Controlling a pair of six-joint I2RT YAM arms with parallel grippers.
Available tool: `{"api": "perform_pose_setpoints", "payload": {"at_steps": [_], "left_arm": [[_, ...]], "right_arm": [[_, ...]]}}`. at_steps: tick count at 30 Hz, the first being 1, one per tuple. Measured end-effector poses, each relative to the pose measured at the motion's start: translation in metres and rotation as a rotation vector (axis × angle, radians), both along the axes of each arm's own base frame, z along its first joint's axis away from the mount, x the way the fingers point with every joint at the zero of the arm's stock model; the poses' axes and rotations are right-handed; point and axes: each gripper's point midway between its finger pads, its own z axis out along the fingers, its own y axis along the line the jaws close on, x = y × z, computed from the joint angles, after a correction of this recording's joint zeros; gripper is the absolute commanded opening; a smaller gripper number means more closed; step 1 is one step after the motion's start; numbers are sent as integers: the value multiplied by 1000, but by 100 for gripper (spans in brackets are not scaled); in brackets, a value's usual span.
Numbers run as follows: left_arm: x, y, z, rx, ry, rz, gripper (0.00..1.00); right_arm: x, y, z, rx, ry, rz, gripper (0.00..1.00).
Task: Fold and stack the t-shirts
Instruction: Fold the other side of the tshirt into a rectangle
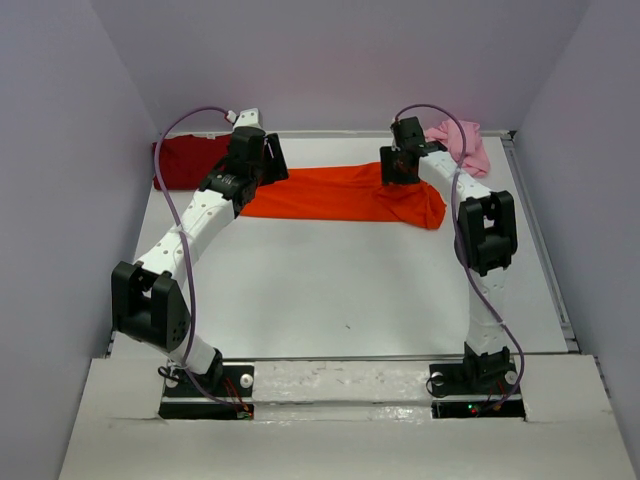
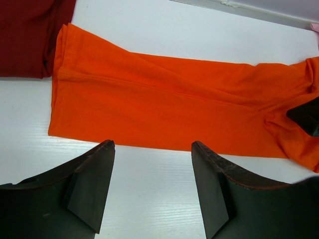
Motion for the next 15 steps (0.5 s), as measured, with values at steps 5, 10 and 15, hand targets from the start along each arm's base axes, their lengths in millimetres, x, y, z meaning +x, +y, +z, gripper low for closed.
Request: {"api": "perform_pose_setpoints", "payload": {"at_steps": [5,10,15], "left_arm": [[0,0,0,0,0,0,73],[0,0,0,0,0,0,73],[0,0,0,0,0,1,73]], "right_arm": [[-4,-1,-6,-4,15,-3,46],[-12,-3,-16,-9,48,-8,18],[-13,-3,-17,-9,52,-10,0]]}}
